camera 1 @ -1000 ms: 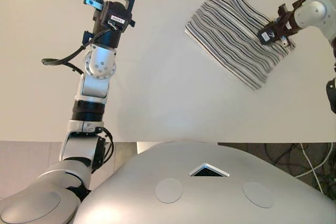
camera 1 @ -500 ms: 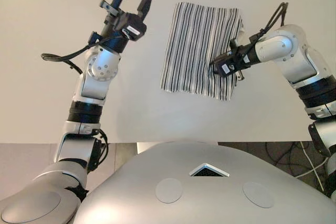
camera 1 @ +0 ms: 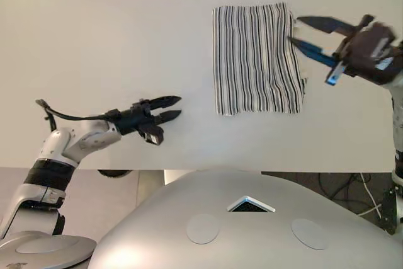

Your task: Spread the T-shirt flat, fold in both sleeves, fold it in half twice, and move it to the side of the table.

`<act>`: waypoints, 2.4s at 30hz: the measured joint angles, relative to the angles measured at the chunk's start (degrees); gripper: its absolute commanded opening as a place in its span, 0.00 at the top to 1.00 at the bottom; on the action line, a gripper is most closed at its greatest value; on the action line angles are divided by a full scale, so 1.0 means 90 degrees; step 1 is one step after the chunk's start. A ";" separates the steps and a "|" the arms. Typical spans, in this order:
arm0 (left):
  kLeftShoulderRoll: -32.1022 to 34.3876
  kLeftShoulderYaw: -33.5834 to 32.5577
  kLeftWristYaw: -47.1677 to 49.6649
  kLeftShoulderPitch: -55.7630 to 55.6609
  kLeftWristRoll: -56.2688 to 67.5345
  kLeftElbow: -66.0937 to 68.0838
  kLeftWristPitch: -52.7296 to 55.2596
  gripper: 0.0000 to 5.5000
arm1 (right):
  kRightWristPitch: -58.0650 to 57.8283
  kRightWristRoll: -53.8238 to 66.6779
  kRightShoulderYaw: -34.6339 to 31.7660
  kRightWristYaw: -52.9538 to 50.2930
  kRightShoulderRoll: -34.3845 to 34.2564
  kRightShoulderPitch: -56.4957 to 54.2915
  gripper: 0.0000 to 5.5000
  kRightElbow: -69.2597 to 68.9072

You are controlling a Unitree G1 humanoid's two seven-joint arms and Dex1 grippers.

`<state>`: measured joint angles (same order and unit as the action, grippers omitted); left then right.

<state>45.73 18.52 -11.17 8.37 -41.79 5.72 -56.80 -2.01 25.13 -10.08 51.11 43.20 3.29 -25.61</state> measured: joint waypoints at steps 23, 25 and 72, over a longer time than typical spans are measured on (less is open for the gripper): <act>-0.1378 0.1926 0.0222 -0.2091 -0.0665 0.1010 0.0314 0.60 | 0.0533 -0.1057 -0.0087 -0.0080 0.0074 0.0939 0.74 -0.0317; -0.1380 0.2018 0.0213 -0.2205 -0.0666 0.1071 0.0302 0.64 | 0.0634 -0.1204 -0.0065 -0.0080 0.0080 0.1063 0.74 -0.0290; -0.1386 0.2432 0.1399 -0.3075 -0.0916 0.1684 0.0507 0.98 | 0.3557 -0.7760 0.1710 -0.3391 0.0813 0.1646 0.74 0.2151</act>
<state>33.26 40.40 1.42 -19.30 -50.03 20.88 -52.24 30.00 -44.72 5.31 20.59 50.51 18.10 -6.25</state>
